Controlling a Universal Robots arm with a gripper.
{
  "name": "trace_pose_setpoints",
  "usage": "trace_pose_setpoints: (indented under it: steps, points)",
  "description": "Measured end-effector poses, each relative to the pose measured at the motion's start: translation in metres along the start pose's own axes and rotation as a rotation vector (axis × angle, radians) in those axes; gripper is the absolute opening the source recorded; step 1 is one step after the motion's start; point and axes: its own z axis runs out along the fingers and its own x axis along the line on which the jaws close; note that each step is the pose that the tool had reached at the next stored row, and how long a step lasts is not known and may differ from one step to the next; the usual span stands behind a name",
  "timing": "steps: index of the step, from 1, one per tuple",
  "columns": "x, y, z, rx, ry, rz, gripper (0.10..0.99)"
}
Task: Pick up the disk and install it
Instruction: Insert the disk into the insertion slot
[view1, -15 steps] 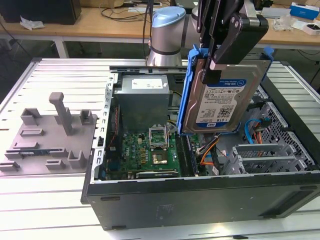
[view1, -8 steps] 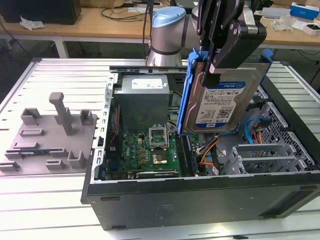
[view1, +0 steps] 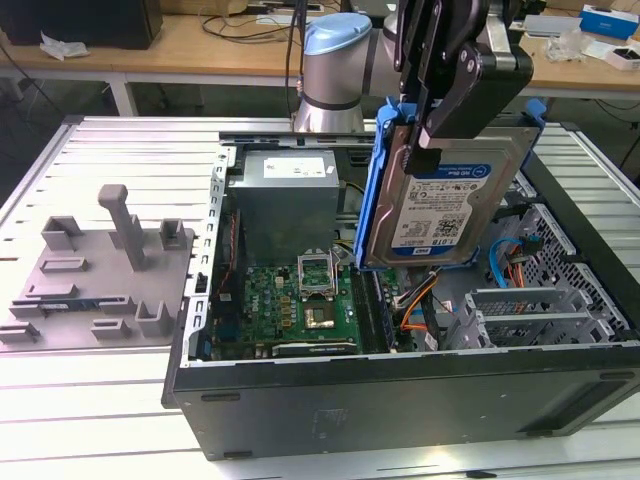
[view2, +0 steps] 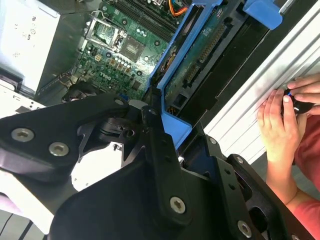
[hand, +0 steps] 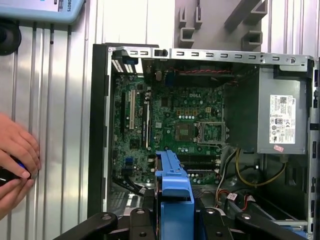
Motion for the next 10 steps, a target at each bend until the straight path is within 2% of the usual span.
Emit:
trace_pose_setpoints:
  steps: [5, 6, 9, 10]
  points:
    - [0.0054, -0.0112, -0.0004, 0.000, 0.0000, 0.000, 0.369]
    - [0.0080, -0.0174, -0.0007, 0.000, 0.0000, 0.000, 0.369]
    - [0.0113, -0.0254, -0.0010, 0.000, 0.0001, 0.000, 0.369]
    - [0.0133, -0.0306, -0.0012, 0.000, 0.0000, 0.000, 0.369]
